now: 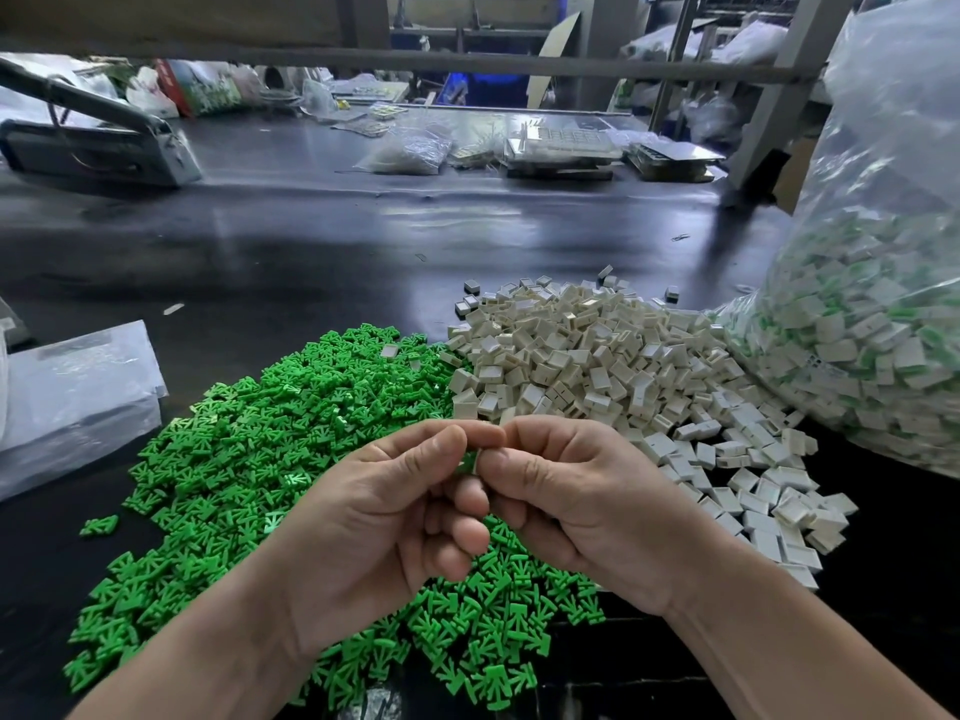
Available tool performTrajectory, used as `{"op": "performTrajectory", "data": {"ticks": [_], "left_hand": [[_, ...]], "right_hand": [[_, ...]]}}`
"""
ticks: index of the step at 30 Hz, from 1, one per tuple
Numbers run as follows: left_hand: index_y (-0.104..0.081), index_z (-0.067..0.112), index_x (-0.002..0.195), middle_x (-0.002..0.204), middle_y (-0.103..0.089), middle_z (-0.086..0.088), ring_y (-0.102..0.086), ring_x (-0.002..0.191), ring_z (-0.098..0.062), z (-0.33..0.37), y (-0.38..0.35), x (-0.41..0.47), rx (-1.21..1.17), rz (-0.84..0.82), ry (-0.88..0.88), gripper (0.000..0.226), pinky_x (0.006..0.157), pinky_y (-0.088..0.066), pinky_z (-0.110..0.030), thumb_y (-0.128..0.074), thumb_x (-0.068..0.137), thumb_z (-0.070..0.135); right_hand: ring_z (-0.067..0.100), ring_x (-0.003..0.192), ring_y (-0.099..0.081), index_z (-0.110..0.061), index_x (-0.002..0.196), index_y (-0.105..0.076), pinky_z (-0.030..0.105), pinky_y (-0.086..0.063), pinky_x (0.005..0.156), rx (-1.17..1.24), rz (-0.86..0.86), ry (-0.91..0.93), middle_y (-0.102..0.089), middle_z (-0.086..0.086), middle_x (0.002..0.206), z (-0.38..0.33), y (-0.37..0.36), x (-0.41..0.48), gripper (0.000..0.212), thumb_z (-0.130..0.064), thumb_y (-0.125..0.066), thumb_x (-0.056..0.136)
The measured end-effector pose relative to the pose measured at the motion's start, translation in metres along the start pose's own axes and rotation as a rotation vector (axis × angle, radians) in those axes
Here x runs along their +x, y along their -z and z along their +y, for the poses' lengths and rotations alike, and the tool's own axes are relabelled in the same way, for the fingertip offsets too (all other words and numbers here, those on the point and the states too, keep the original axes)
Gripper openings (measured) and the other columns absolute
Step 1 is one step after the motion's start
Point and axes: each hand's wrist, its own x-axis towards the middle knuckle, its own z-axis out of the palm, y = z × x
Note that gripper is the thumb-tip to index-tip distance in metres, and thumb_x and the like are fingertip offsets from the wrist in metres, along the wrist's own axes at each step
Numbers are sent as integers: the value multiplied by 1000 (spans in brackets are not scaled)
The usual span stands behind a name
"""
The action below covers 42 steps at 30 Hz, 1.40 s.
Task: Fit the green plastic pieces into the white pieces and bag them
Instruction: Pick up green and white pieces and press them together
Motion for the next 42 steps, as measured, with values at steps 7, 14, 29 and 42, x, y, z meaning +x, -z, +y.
{"op": "performTrajectory", "data": {"ticks": [7,14,29,42], "left_hand": [[-75,11,93,58,-62,-9,-62,42,-17,-3,-3,1,-5,44,2,37,37,-50,-23,-92,62,23],[-71,10,109,66,-62,-9,-60,49,-19,-6,-1,5,198,120,-155,32,44,-51,-26,-66,86,32],[-72,-9,82,96,-70,-32,-69,95,-41,-18,-19,-1,194,187,-291,75,74,-57,-30,-39,94,57],[-71,3,66,87,-70,-32,-70,91,-44,-20,-28,-3,199,275,-401,63,74,-58,-33,-43,95,50]], "right_hand": [[4,39,-40,-12,93,-70,15,-30,33,15,-15,-14,-55,3,65,0,-4,1,16,-28,-67,90],[7,40,-38,-14,86,-68,16,-30,36,-13,57,66,-55,-2,64,0,-10,0,19,-27,-59,96],[5,82,-65,-12,92,-69,29,-55,72,-544,57,199,-68,-3,86,11,-53,-5,11,-12,-58,95],[11,96,-67,-9,103,-72,38,-57,85,-619,59,204,-70,5,97,3,-57,-9,16,-12,-57,98]]}}
